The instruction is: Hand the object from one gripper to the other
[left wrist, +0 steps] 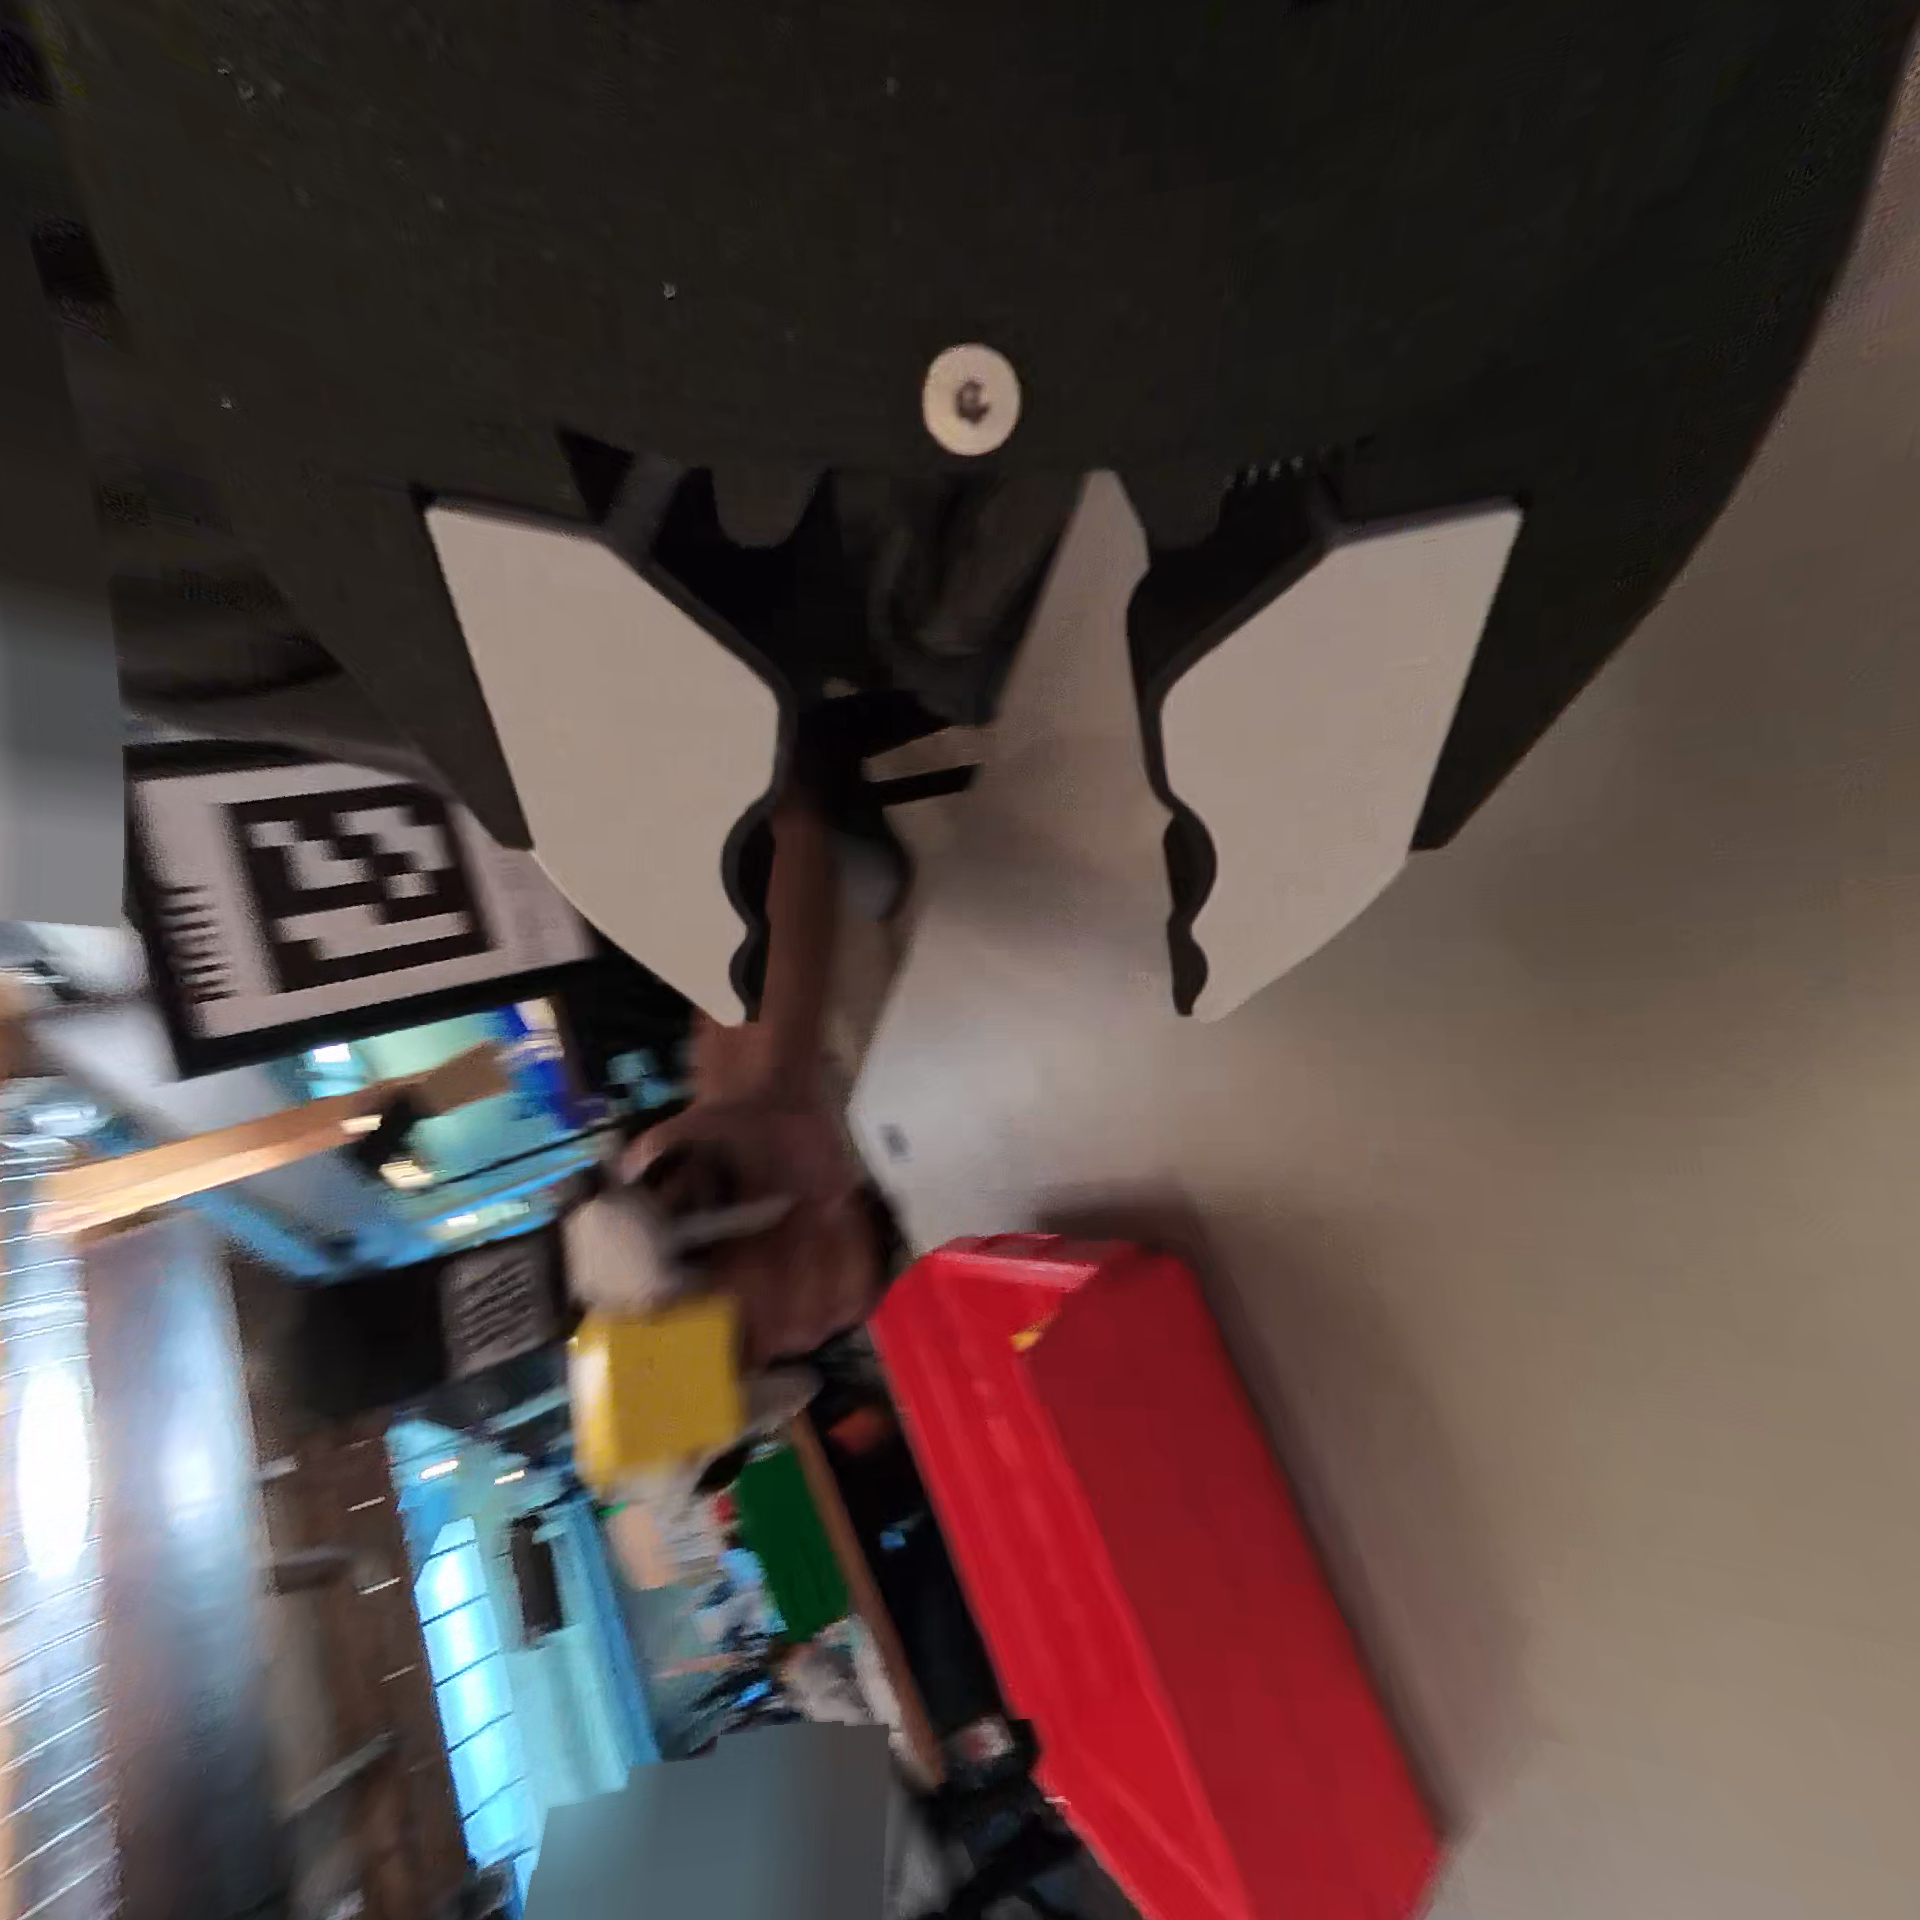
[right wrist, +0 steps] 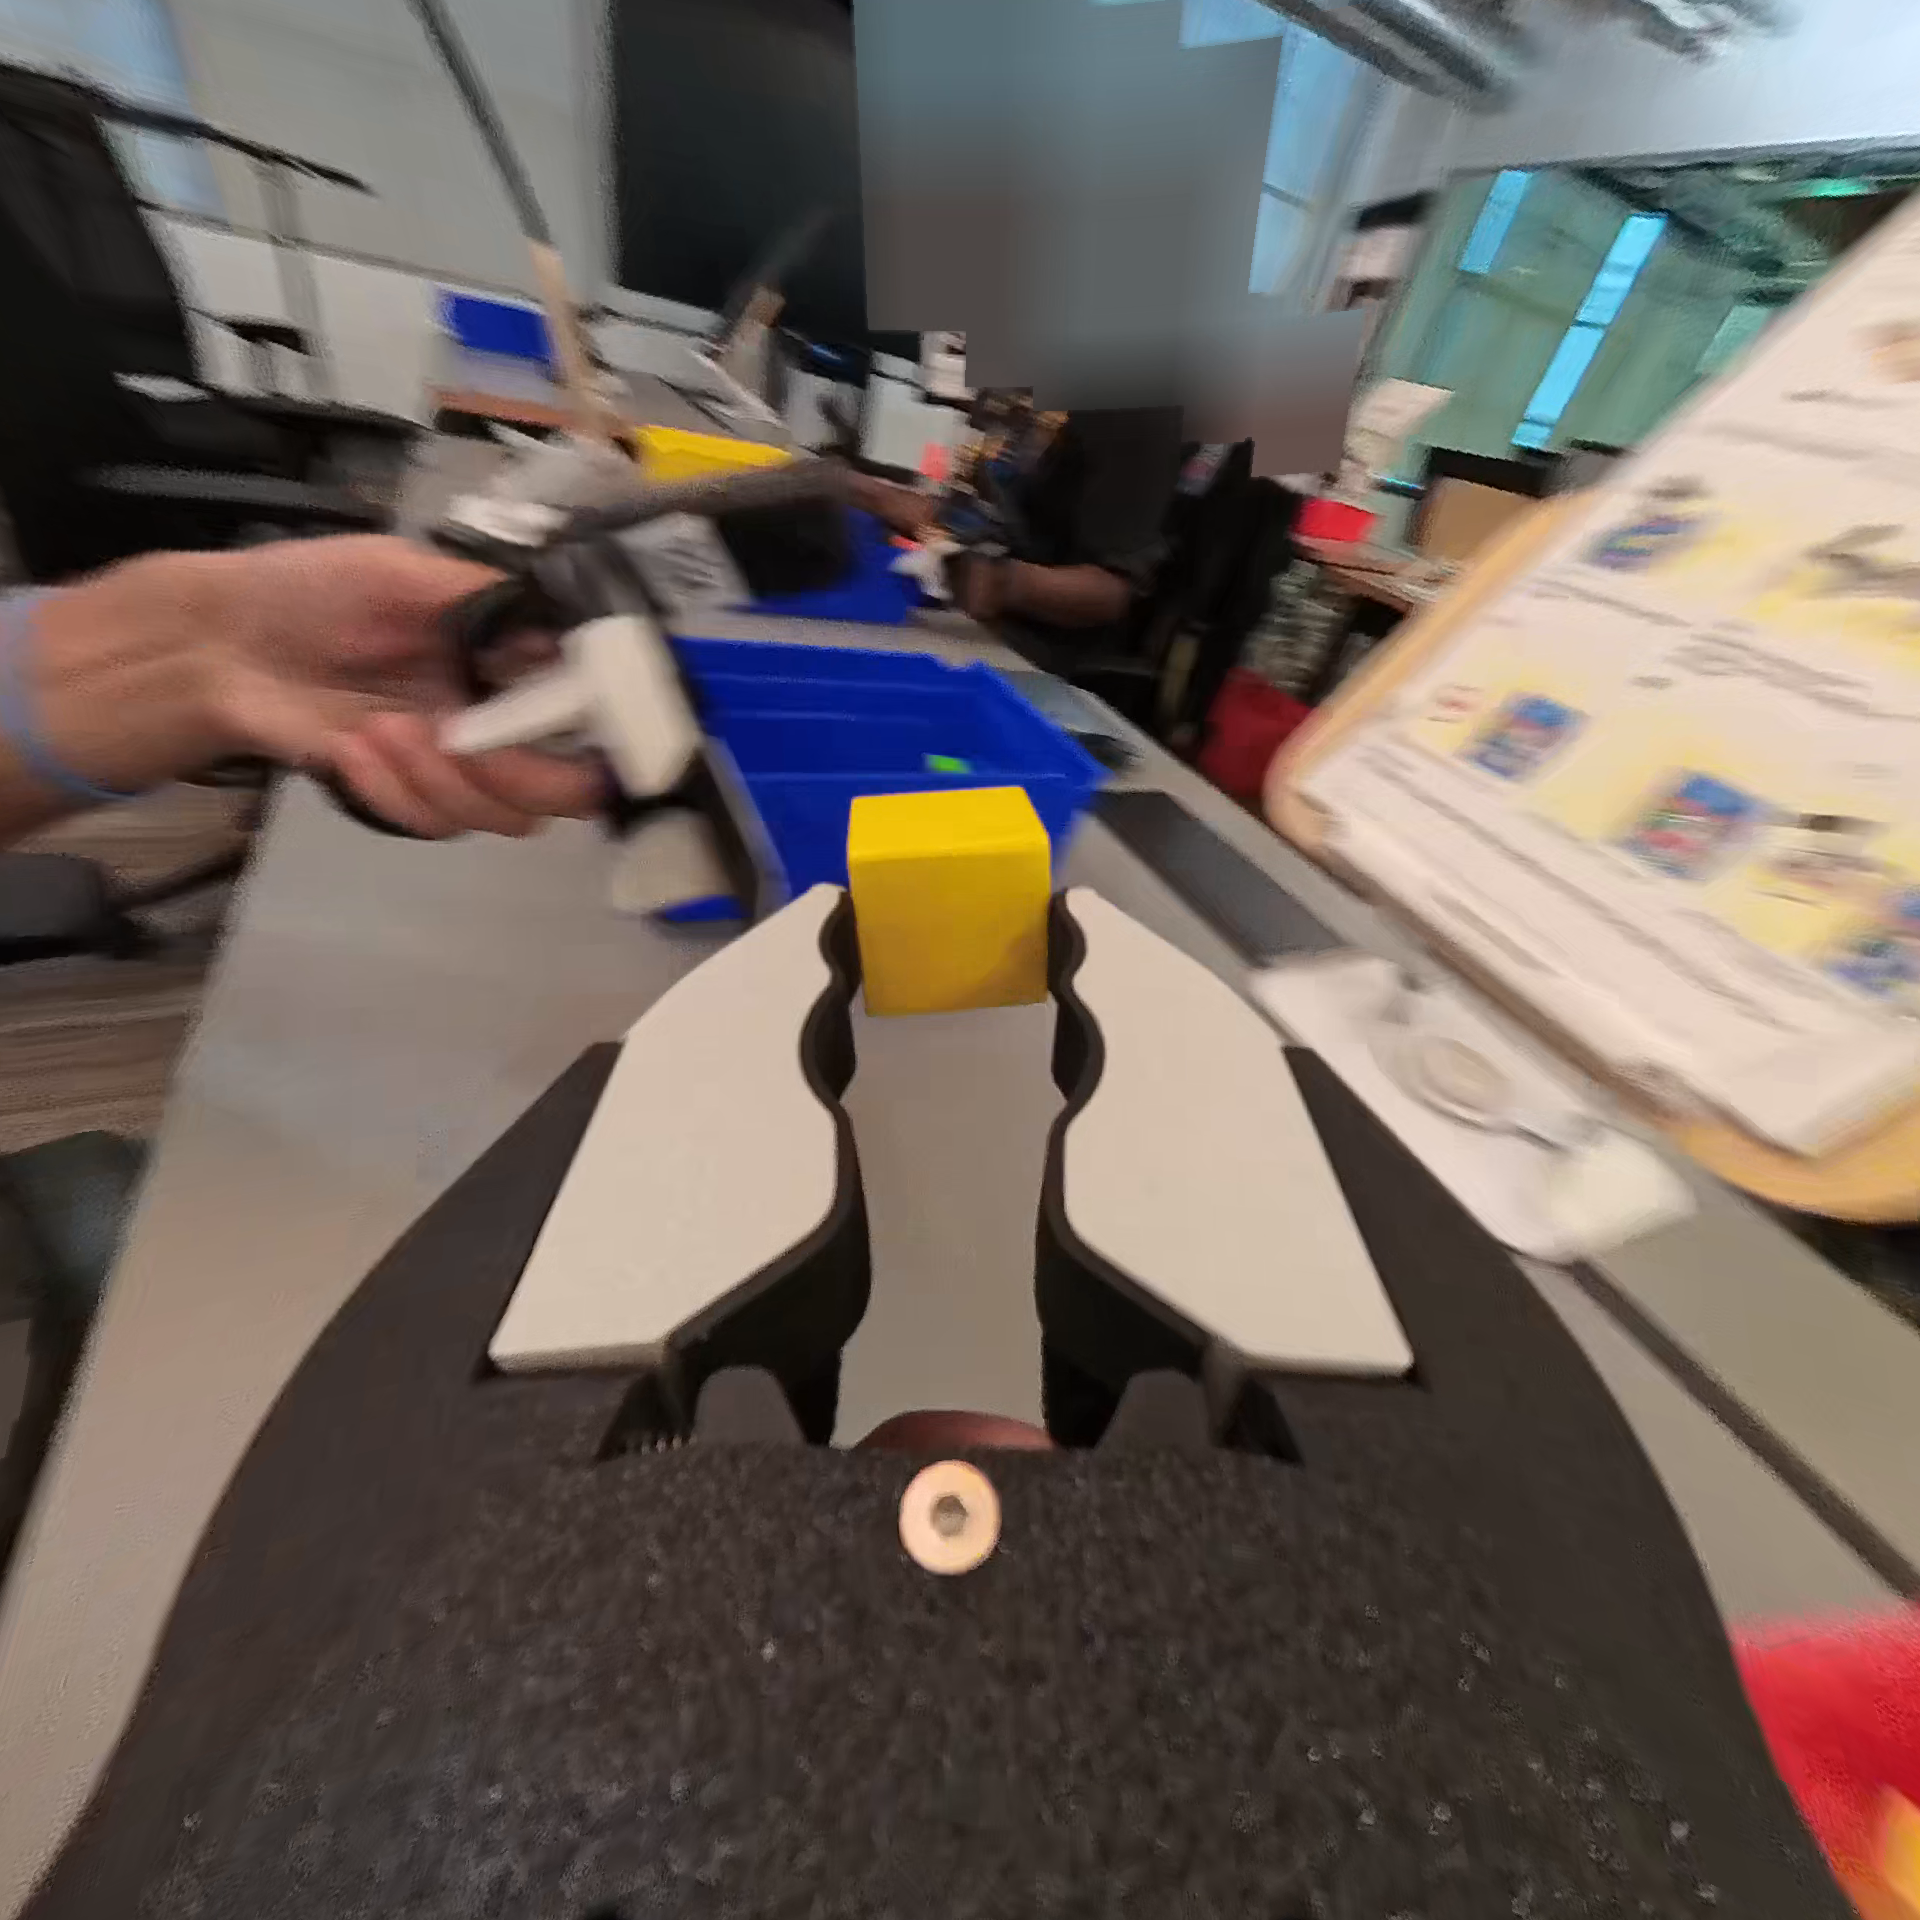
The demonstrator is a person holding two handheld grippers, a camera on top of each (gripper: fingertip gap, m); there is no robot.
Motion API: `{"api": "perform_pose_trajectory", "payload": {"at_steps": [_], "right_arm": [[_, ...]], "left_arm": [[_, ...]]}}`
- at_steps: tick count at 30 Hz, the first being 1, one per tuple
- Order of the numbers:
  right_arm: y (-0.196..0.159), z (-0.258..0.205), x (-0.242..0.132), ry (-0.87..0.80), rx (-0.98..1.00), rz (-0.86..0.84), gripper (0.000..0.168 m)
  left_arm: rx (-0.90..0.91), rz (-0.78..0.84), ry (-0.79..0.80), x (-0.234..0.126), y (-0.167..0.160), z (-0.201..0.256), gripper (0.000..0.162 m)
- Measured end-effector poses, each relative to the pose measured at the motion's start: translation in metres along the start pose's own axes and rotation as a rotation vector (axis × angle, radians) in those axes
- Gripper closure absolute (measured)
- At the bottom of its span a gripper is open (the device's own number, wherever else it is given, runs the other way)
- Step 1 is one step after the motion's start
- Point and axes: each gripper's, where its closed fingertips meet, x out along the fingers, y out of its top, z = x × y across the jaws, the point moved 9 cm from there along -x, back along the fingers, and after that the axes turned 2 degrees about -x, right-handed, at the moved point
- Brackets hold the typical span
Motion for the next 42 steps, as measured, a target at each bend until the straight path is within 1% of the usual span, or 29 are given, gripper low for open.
{"api": "perform_pose_trajectory", "payload": {"at_steps": [2,4,6,8,10,12,14,16,18,21,25,27,32,35,39,42], "right_arm": [[0.009,0.035,-0.032,-0.174,-0.007,-0.095,0.134],[0.008,0.073,-0.063,-0.316,0.066,-0.219,0.134],[-0.002,0.112,-0.088,-0.481,0.147,-0.366,0.134],[-0.019,0.149,-0.107,-0.631,0.241,-0.529,0.134],[-0.042,0.182,-0.117,-0.716,0.364,-0.681,0.133],[-0.067,0.208,-0.119,-0.755,0.446,-0.797,0.133],[-0.095,0.227,-0.117,-0.745,0.506,-0.955,0.133],[-0.122,0.234,-0.112,-0.658,0.581,-1.117,0.133],[-0.140,0.229,-0.102,-0.536,0.654,-1.208,0.133],[-0.154,0.213,-0.091,-0.436,0.689,-1.329,0.133],[-0.158,0.195,-0.077,-0.413,0.662,-1.382,0.134],[-0.163,0.190,-0.073,-0.401,0.647,-1.438,0.134],[-0.168,0.187,-0.071,-0.390,0.670,-1.497,0.134],[-0.167,0.180,-0.068,-0.372,0.642,-1.526,0.134],[-0.171,0.171,-0.067,-0.341,0.645,-1.586,0.134],[-0.179,0.175,-0.069,-0.359,0.657,-1.603,0.134]], "left_arm": [[0.101,0.025,0.137,-0.016,-0.023,-0.008,0.093],[0.162,0.066,0.221,-0.027,-0.053,-0.020,0.099],[0.196,0.132,0.248,-0.035,-0.084,-0.033,0.104],[0.202,0.206,0.260,-0.041,-0.108,-0.044,0.105],[0.168,0.245,0.219,-0.045,-0.117,-0.047,0.106],[0.172,0.257,0.188,-0.045,-0.116,-0.046,0.106],[0.217,0.227,0.227,-0.043,-0.116,-0.045,0.106],[0.271,0.208,0.267,-0.043,-0.118,-0.044,0.108],[0.289,0.201,0.287,-0.044,-0.119,-0.042,0.110],[0.285,0.214,0.267,-0.047,-0.117,-0.040,0.110],[0.277,0.219,0.264,-0.052,-0.115,-0.041,0.111],[0.272,0.219,0.255,-0.052,-0.113,-0.041,0.111],[0.293,0.208,0.265,-0.052,-0.111,-0.039,0.111],[0.303,0.198,0.276,-0.051,-0.111,-0.038,0.111],[0.286,0.189,0.278,-0.052,-0.111,-0.041,0.111],[0.271,0.196,0.265,-0.053,-0.111,-0.042,0.111]]}}
